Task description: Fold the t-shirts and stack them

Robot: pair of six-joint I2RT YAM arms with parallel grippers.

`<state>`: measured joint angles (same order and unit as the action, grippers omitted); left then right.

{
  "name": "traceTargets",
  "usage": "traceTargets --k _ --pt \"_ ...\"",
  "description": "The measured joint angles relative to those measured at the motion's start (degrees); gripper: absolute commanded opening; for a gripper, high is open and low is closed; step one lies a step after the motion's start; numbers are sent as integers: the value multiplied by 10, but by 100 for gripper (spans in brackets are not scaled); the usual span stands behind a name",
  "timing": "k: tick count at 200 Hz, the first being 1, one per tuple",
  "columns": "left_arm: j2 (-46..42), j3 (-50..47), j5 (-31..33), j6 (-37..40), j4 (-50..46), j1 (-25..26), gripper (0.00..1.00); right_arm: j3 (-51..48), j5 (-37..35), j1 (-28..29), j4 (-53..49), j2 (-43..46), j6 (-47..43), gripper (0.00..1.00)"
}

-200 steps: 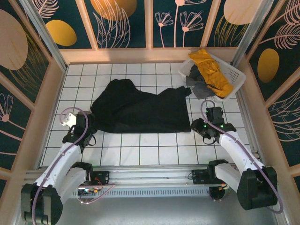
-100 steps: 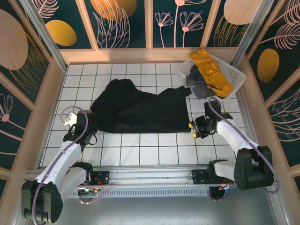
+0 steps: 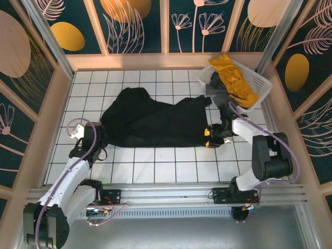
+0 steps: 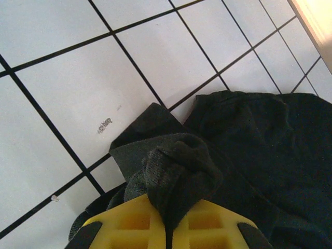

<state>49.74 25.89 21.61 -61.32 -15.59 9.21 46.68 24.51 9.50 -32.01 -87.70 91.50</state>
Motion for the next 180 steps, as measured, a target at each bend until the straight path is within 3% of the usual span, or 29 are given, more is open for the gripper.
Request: traceTargets --k 55,110,180 --pt "-3 1 0 9 0 0 4 1 10 -1 -6 -37 36 58" --pt "-3 7 0 13 2 0 2 1 12 -1 -24 -46 32 51" --pt "-3 7 -2 17 2 0 2 -24 11 -1 -70 28 18 43"
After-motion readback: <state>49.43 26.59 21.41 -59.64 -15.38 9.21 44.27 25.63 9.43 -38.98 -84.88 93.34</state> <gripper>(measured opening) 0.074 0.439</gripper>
